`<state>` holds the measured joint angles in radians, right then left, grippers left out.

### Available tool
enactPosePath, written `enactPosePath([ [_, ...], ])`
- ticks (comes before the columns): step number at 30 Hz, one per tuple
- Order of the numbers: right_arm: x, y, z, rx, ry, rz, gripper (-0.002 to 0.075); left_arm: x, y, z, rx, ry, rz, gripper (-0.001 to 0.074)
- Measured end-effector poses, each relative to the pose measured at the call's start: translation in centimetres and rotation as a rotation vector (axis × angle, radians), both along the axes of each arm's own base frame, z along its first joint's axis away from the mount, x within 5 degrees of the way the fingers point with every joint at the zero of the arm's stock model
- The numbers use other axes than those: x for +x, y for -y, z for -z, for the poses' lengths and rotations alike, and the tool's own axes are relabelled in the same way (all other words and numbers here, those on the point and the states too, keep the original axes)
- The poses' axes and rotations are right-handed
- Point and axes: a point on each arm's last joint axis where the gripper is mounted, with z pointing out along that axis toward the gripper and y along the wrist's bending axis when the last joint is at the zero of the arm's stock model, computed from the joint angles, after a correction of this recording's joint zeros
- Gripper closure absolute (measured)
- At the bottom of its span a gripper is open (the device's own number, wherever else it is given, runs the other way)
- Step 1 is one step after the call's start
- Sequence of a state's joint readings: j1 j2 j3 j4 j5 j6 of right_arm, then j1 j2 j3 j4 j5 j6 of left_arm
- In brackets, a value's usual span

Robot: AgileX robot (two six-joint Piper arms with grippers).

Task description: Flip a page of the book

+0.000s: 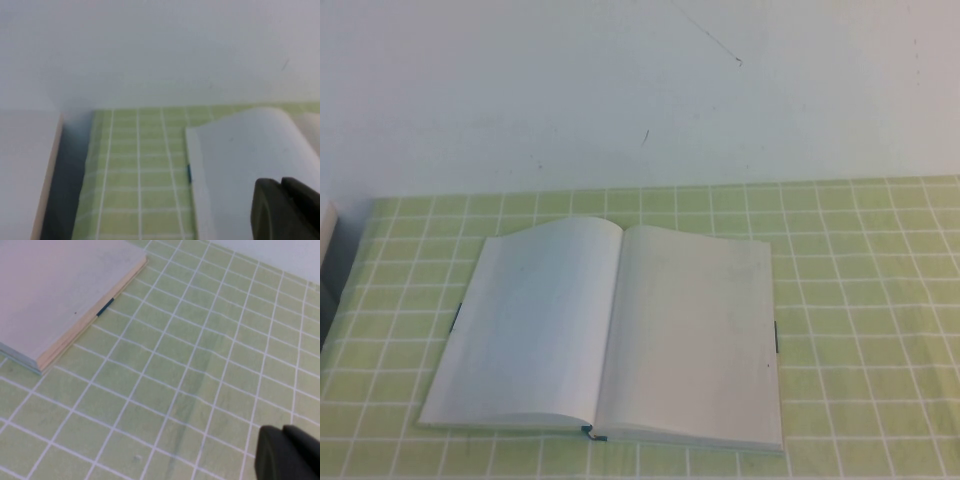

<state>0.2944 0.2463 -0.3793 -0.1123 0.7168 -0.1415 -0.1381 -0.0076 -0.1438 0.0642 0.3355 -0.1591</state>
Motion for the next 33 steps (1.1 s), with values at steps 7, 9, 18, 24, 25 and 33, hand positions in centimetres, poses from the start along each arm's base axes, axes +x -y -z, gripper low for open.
enactPosePath([
  [7, 0.0, 0.0, 0.0, 0.0, -0.002, 0.0, 0.0729, 0.7, -0.5, 5.2, -0.03, -0.147, -0.143, 0.0738],
  [9, 0.0, 0.0, 0.0, 0.0, -0.002, 0.0, 0.0729, 0.7, -0.6, 5.2, -0.036, -0.142, -0.153, 0.0738],
  [18, 0.0, 0.0, 0.0, 0.0, -0.002, 0.0, 0.0729, 0.7, -0.4, 5.3, -0.061, -0.148, -0.141, 0.0738],
  [24, 0.0, 0.0, 0.0, 0.0, -0.002, 0.0, 0.0729, 0.7, -0.3, 5.3, -0.057, -0.149, -0.125, 0.0738],
  [25, 0.0, 0.0, 0.0, 0.0, -0.002, 0.0, 0.0729, 0.7, -0.2, 5.3, -0.055, -0.149, -0.116, 0.0738],
  [33, 0.0, 0.0, 0.0, 0.0, -0.002, 0.0, 0.0729, 0.7, 0.1, 5.3, -0.044, -0.151, -0.051, 0.0738],
])
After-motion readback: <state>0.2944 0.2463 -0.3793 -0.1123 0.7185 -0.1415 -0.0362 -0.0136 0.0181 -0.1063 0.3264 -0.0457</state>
